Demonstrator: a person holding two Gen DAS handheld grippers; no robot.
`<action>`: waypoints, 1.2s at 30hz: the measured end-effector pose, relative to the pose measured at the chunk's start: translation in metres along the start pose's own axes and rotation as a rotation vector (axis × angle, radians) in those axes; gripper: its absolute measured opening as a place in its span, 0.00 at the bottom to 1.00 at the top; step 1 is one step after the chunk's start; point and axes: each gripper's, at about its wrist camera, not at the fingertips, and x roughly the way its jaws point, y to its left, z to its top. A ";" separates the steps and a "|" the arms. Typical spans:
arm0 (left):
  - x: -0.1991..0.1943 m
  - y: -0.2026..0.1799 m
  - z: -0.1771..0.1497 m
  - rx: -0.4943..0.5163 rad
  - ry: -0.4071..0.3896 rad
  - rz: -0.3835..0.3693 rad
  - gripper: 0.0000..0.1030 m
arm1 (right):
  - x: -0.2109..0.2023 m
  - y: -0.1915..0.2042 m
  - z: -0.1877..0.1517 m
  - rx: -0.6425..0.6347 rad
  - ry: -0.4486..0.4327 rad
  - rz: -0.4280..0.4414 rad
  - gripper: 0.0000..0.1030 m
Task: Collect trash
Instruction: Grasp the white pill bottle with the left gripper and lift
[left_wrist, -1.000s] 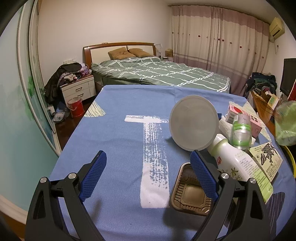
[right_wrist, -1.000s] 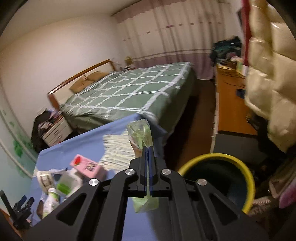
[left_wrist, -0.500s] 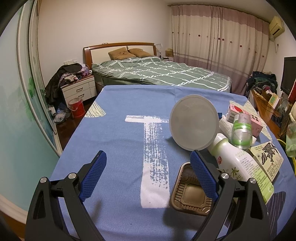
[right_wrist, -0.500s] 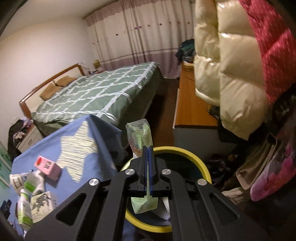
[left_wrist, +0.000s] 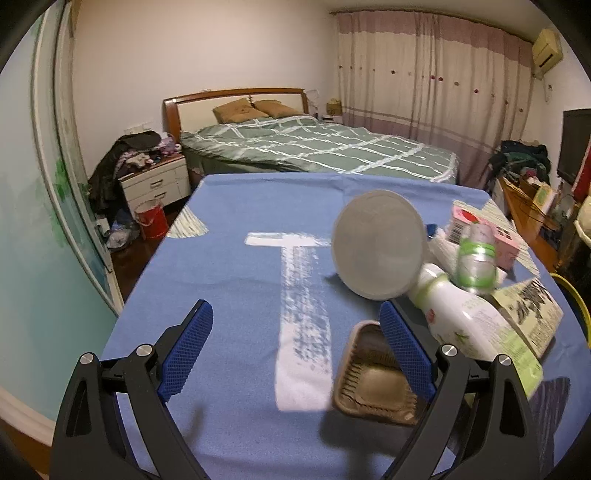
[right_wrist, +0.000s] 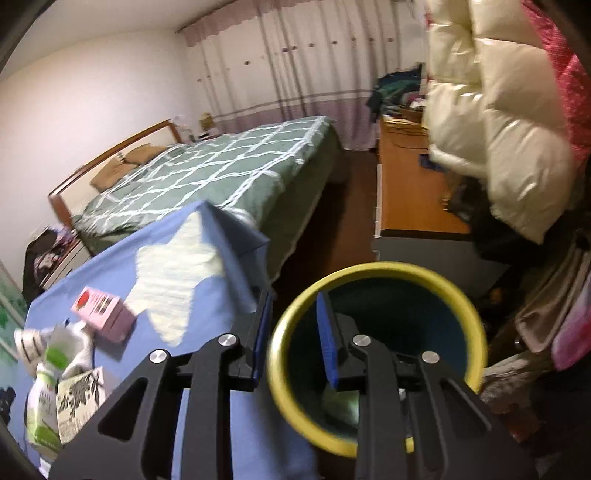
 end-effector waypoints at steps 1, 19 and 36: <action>-0.004 -0.002 -0.001 0.007 0.002 -0.009 0.88 | 0.005 0.009 -0.007 -0.023 0.009 0.007 0.24; -0.126 -0.079 -0.048 0.184 0.037 -0.218 0.88 | 0.014 0.040 -0.016 -0.082 0.016 0.002 0.29; -0.095 -0.108 -0.090 0.228 0.222 -0.275 0.59 | 0.012 0.043 -0.016 -0.104 0.012 -0.011 0.33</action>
